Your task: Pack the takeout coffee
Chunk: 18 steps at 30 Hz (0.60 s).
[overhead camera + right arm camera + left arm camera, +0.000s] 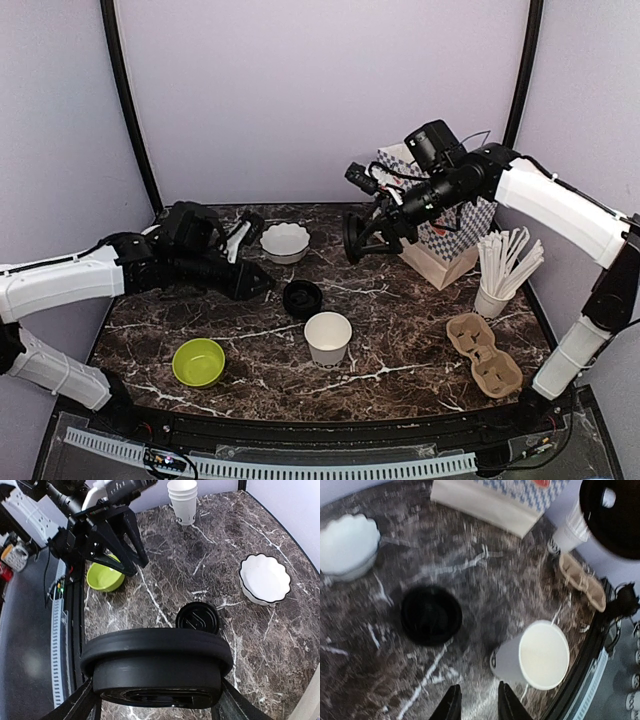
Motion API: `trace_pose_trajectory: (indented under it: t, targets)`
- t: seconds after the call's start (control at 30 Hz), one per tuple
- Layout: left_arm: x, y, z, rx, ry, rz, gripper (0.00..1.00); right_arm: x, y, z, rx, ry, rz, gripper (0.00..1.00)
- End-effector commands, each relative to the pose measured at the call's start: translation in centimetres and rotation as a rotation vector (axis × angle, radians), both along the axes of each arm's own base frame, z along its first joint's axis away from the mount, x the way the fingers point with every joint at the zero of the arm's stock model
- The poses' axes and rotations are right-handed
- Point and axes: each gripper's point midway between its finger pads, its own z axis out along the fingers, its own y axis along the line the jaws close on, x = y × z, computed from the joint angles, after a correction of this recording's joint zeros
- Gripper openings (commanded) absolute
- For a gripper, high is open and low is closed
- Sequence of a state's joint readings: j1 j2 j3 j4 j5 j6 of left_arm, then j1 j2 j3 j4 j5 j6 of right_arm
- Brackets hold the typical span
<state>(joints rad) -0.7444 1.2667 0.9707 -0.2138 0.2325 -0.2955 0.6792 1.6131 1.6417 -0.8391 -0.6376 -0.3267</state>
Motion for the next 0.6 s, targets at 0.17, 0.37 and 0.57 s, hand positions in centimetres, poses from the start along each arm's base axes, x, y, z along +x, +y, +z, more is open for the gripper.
trace_pose_trajectory:
  t: [0.17,0.37,0.57]
  targets:
    - [-8.5,-0.3,-11.0,0.232,0.164,-0.169,0.27,-3.3,-1.2,-2.8,-0.227,-0.166,0.144,0.72]
    - [-8.3,-1.4,-13.2,0.186,0.14,-0.162,0.25,-4.7,-1.4,-4.9,-0.287,-0.139,0.179,0.71]
    - [-7.9,-4.2,-14.7,0.164,0.111,-0.213,0.25,-4.8,-1.5,-5.1,-0.292,-0.143,0.172,0.71]
